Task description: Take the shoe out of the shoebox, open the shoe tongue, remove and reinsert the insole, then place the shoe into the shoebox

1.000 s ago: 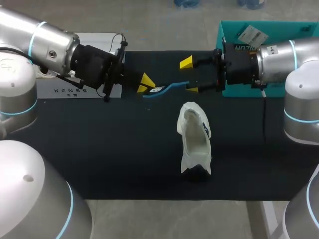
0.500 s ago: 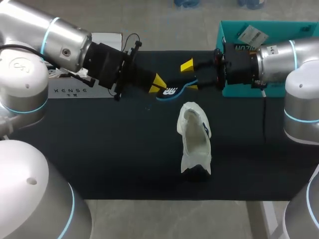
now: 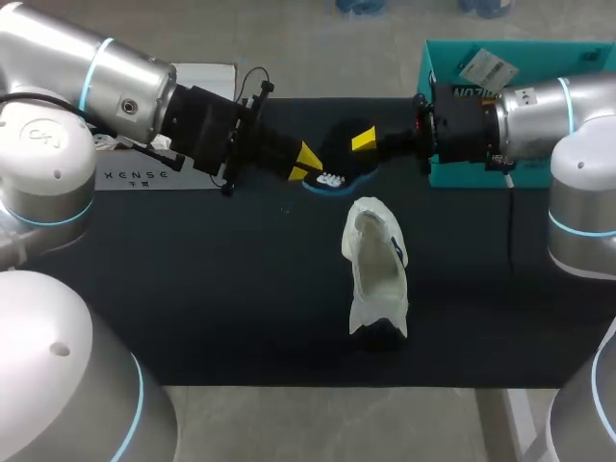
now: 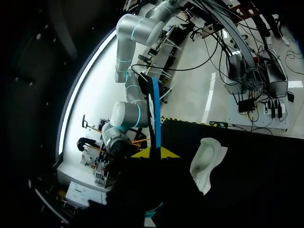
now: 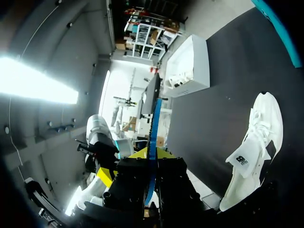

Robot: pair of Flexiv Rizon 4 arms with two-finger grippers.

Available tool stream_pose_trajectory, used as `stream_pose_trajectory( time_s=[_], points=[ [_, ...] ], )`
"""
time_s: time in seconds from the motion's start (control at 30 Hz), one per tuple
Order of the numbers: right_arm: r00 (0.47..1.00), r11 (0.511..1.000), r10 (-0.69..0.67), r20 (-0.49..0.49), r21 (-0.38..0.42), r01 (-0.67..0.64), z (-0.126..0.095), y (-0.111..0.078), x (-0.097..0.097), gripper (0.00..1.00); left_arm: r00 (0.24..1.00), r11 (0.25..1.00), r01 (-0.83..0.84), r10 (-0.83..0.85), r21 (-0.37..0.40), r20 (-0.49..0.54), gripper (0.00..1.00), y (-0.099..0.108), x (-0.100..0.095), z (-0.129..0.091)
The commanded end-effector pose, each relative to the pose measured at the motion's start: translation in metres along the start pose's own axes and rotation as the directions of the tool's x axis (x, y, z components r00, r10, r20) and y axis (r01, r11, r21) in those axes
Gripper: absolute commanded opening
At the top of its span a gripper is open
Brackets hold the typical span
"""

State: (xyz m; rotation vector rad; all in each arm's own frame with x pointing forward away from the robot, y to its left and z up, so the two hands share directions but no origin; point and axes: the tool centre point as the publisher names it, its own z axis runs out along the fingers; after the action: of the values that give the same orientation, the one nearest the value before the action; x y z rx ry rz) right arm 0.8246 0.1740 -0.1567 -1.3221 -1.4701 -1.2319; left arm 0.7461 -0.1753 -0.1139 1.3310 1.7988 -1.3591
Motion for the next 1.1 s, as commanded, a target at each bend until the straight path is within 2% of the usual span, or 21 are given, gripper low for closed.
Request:
stream_pose_trajectory(
  time_s=[0.03, 0.2, 0.33, 0.5, 0.6, 0.77, 0.8, 0.87, 0.93, 1.1],
  points=[
    [1.000, 1.000, 0.001, 0.002, -0.001, -0.001, 0.002, 0.000, 0.000, 0.00, 1.000, 1.000, 0.008, -0.008, 0.007, 0.000, 1.00, -0.001, 0.003, 0.002],
    [1.000, 1.000, 0.001, 0.002, -0.001, -0.001, 0.002, 0.000, 0.000, 0.00, 0.998, 0.997, 0.053, -0.052, 0.058, -0.020, 1.00, -0.005, 0.008, -0.006],
    [1.000, 1.000, 0.001, 0.002, -0.001, -0.001, 0.002, 0.000, 0.000, 0.00, 0.997, 0.996, 0.056, -0.052, 0.074, -0.056, 1.00, -0.007, 0.005, -0.027],
    [1.000, 1.000, 0.001, 0.002, -0.001, -0.001, 0.002, 0.000, 0.000, 0.00, 0.969, 0.997, 0.008, 0.010, 0.071, -0.245, 1.00, -0.005, -0.012, -0.054],
    [1.000, 1.000, 0.001, 0.002, -0.001, -0.001, 0.002, 0.000, 0.000, 0.00, 0.951, 0.998, -0.027, 0.044, 0.058, -0.307, 1.00, -0.006, -0.027, -0.066],
    [1.000, 1.000, 0.001, 0.002, -0.001, -0.001, 0.002, 0.000, 0.000, 0.00, 0.898, 0.994, -0.105, 0.101, 0.014, -0.429, 1.00, -0.009, -0.043, -0.071],
    [1.000, 1.000, 0.001, 0.002, -0.001, -0.001, 0.002, 0.000, 0.000, 0.00, 0.885, 0.994, -0.110, 0.109, 0.023, -0.453, 1.00, -0.008, -0.045, -0.070],
    [1.000, 1.000, 0.001, 0.002, -0.001, -0.001, 0.002, 0.000, 0.000, 0.00, 0.843, 0.990, -0.141, 0.113, -0.013, -0.526, 1.00, -0.007, -0.045, -0.066],
    [1.000, 1.000, 0.001, 0.002, -0.001, -0.001, 0.002, 0.000, 0.000, 0.00, 0.830, 0.987, -0.158, 0.112, -0.038, -0.547, 1.00, -0.006, -0.046, -0.063],
    [1.000, 1.000, 0.001, 0.002, -0.001, -0.001, 0.002, 0.000, 0.000, 0.00, 0.830, 0.987, -0.158, 0.112, -0.038, -0.547, 1.00, -0.006, -0.046, -0.063]
  ],
)
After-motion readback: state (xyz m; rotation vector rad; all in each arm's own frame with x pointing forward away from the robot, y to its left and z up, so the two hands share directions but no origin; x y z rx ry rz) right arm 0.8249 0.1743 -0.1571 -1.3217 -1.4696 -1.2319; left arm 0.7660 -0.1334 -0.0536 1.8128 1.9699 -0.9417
